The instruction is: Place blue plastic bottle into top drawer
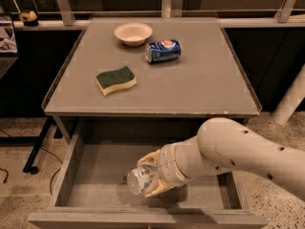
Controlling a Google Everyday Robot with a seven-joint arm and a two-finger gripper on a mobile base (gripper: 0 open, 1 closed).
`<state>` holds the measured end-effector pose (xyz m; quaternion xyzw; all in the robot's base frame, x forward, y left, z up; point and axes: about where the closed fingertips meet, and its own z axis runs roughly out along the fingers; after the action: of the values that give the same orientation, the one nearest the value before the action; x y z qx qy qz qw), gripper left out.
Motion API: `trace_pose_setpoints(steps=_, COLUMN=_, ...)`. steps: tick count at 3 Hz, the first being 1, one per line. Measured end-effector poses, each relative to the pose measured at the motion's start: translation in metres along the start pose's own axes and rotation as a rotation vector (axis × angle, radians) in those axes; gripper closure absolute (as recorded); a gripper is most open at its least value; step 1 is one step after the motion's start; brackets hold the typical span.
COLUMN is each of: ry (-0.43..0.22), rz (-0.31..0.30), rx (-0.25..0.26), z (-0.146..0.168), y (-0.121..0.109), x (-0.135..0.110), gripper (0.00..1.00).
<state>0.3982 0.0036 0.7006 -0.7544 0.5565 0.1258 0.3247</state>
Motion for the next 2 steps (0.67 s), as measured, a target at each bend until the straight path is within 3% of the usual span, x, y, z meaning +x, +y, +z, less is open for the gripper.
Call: trace_pose_setpoints(steps=2, ry=0.000, rz=0.000, rx=0.000, z=0.0000, y=0.0000, x=0.0000, gripper=0.11)
